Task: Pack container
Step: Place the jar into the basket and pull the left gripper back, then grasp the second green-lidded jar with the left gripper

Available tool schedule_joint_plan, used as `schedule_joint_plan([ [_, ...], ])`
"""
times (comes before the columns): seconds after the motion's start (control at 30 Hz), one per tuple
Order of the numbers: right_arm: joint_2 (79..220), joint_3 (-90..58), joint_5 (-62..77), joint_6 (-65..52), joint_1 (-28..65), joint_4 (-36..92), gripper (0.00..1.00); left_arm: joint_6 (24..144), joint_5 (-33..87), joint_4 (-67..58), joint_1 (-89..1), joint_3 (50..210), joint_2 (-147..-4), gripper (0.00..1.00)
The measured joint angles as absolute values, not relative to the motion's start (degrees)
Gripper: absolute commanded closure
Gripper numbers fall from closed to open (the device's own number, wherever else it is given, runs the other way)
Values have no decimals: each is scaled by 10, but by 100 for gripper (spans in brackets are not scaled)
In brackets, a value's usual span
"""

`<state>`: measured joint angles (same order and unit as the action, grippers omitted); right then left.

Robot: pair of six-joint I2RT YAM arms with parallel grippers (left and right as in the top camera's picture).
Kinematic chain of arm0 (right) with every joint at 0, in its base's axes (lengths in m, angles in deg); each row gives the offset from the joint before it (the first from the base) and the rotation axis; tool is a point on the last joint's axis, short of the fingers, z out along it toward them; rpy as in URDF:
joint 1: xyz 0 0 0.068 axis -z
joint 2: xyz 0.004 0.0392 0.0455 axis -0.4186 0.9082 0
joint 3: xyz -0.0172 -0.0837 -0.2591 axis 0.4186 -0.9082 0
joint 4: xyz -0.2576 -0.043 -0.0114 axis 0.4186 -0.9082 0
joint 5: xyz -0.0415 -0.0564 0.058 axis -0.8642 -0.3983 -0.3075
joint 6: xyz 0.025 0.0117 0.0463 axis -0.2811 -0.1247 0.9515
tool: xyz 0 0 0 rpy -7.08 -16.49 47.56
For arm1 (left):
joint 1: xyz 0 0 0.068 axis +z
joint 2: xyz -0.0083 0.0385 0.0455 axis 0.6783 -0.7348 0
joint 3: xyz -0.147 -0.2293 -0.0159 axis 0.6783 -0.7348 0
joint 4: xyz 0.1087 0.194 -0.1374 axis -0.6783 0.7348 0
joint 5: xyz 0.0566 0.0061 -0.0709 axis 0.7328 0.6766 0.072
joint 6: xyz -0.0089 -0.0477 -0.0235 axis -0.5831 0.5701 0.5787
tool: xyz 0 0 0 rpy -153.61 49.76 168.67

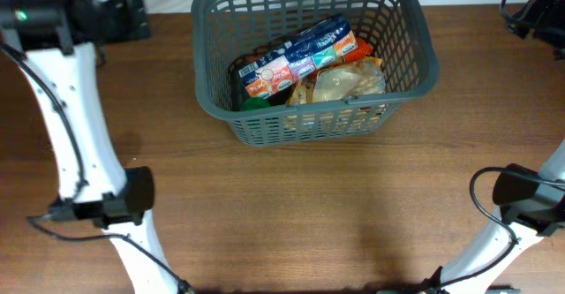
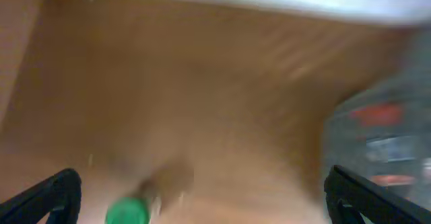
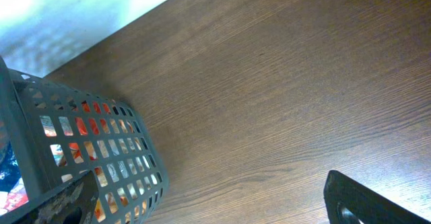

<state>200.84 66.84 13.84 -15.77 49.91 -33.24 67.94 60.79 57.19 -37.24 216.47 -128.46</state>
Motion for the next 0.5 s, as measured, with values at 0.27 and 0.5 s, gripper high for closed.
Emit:
schedule_joint_plan([
  [0.27,2008,668,138,-157,499,-332,1,648,545,571,-243,1852,-1261,1],
  [0.5,2008,668,138,-158,499,-332,1,612,549,515,-188,1640,-1094,1],
])
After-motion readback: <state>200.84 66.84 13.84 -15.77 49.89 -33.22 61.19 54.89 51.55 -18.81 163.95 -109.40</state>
